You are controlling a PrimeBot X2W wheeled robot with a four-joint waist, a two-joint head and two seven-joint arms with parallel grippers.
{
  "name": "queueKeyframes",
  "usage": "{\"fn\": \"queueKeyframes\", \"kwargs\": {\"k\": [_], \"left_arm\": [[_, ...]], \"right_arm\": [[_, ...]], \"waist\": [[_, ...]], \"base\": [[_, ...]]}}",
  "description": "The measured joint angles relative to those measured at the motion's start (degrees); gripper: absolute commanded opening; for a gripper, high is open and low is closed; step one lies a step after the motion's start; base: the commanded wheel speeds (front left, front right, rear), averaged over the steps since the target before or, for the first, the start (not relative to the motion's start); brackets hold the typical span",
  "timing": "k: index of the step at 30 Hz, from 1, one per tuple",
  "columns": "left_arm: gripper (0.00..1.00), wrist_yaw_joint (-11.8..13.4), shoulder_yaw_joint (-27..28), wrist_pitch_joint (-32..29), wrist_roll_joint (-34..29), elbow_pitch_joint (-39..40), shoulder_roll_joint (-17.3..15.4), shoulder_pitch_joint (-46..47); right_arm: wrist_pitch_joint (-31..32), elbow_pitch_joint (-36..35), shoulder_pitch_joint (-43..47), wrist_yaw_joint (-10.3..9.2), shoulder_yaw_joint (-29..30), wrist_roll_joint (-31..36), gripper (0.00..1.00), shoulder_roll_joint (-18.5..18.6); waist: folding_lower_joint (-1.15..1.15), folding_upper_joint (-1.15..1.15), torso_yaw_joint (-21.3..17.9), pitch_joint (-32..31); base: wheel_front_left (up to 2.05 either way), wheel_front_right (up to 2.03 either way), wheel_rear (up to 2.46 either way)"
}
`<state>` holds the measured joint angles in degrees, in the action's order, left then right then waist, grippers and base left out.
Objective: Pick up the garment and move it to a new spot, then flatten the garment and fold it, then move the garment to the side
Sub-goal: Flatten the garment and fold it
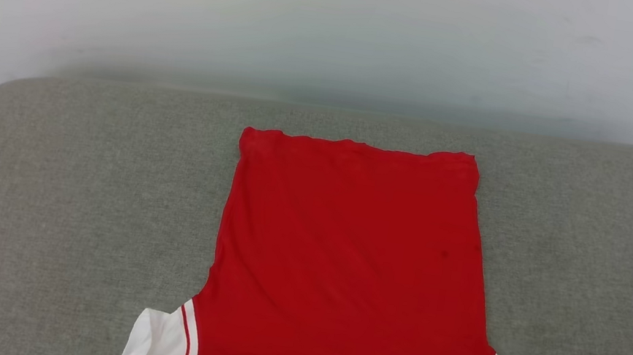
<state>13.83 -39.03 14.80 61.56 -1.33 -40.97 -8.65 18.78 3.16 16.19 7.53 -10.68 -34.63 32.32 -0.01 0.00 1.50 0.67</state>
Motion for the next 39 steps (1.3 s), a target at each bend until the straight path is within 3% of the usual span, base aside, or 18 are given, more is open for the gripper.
{"fn": "queueKeyframes", "kwargs": {"k": [1,2,4,11,18,24,31,35,39], "left_arm": [[0.0,0.03,-0.19,0.0,-0.35,0.03,0.05,0.11],[0.0,0.02,-0.42,-0.04,-0.51,0.14,0.19,0.37],[0.0,0.02,-0.65,-0.19,-1.0,0.52,0.44,1.15],[0.0,0.03,-1.32,-0.93,-3.57,2.42,0.85,5.23],[0.0,0.02,-1.78,-1.09,-6.87,4.97,1.97,10.78],[0.0,-0.69,-2.63,-1.21,-9.61,5.71,3.44,15.5],[0.0,-1.23,-3.41,-1.2,-12.23,6.32,4.98,19.73],[0.0,-1.62,-3.72,-1.07,-13.4,6.83,5.83,21.53],[0.0,-1.7,-3.82,-0.99,-14.48,7.25,6.42,23.25]], "right_arm": [[0.88,-0.57,0.18,0.0,0.4,0.26,0.0,-0.1],[1.8,-1.2,0.2,0.0,0.74,0.63,0.21,-0.18],[2.71,-3.0,-0.32,0.0,1.94,1.05,1.0,-0.32],[5.28,-11.65,-9.3,-0.03,9.0,0.8,1.0,1.96],[11.06,-14.17,-30.55,-0.03,14.15,0.74,1.0,7.57],[24.55,-7.5,-50.57,-0.03,6.8,1.16,1.0,11.56],[43.87,2.44,-67.02,-0.02,-3.74,-0.69,1.0,11.89],[49.75,6.93,-72.82,-0.02,-5.34,0.63,1.0,10.32],[50.76,10.48,-77.03,-0.03,-6.34,2.63,1.0,8.65]], "waist": [[0.0,0.0,0.07,0.23],[0.01,0.0,0.15,0.47],[0.01,0.0,0.28,1.0],[0.02,0.0,1.46,3.72],[0.02,0.0,3.62,9.51],[0.03,0.0,6.24,15.68],[0.03,0.0,9.8,22.5],[0.03,0.0,11.63,26.16],[0.03,0.0,13.26,29.66]], "base": [[0.0,0.0,0.0],[0.0,0.0,0.0],[0.0,0.0,0.0],[0.0,0.0,0.0],[0.0,0.0,0.0],[0.0,0.0,0.0],[0.0,0.0,0.0],[0.0,0.0,0.0],[0.0,0.0,0.0]]}}
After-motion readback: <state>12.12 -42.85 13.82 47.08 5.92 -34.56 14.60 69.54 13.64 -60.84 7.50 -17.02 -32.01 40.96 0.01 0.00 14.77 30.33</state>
